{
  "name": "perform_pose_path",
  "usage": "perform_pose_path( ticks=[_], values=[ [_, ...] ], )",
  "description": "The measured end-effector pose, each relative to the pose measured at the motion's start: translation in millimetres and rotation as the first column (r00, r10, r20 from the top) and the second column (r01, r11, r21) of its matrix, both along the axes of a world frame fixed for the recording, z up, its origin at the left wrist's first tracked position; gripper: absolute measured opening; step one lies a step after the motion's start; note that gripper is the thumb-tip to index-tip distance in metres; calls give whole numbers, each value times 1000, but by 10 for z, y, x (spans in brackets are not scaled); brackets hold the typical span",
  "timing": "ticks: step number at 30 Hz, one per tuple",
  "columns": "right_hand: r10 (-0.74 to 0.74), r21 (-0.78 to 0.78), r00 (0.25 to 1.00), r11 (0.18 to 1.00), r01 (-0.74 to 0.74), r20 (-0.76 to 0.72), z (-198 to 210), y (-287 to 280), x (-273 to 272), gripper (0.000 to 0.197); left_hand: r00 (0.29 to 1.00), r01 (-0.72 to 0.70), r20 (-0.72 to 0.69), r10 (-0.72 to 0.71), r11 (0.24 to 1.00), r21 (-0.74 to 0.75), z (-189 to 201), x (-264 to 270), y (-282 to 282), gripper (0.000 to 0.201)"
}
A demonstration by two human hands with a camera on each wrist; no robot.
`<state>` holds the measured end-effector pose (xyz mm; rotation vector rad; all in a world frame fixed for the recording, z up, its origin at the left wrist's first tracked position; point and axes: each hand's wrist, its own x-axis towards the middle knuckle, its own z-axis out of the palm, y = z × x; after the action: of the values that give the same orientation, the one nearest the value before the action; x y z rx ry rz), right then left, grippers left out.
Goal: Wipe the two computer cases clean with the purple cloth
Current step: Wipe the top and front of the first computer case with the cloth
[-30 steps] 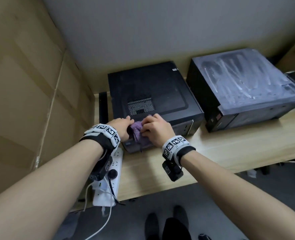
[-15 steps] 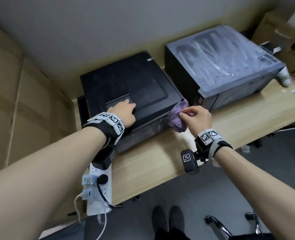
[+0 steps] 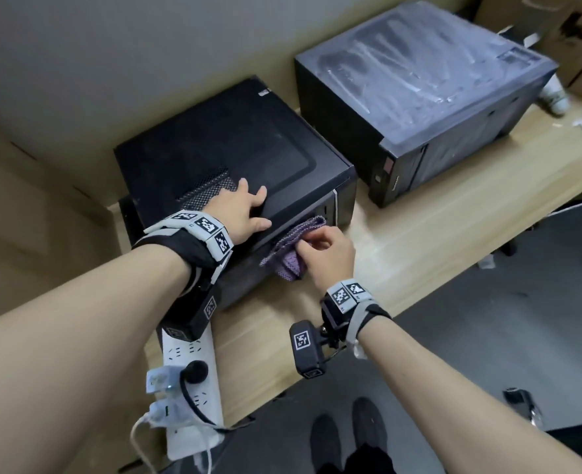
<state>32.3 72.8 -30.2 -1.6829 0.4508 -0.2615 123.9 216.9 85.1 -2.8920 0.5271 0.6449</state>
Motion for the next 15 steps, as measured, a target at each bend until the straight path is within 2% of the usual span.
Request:
perform_pose_path(
  ticks=[5,7,9,12,15],
  values=[
    [26,2,958,1000,-26,-286,-311,70,-64,3,1000,27,12,-27,1000,4,-7,-7,-20,67],
    [0,-19,948,1000,-7,-319,-252,57,-22,2,1000,17,2,-17,1000,7,-10,1,-22,68],
    [-37,-21,960,999,32,-277,-115,29,20,5,1000,3,-4,-3,1000,1,8,-10,-27,68],
    [-102,-5,985,995,102,-139,165,-70,118,9,1000,3,4,-3,1000,5,41,-12,-46,68],
    [-113,-10,993,994,113,-41,333,-119,219,13,1000,7,2,-7,1000,9,51,-15,-50,68]
  ],
)
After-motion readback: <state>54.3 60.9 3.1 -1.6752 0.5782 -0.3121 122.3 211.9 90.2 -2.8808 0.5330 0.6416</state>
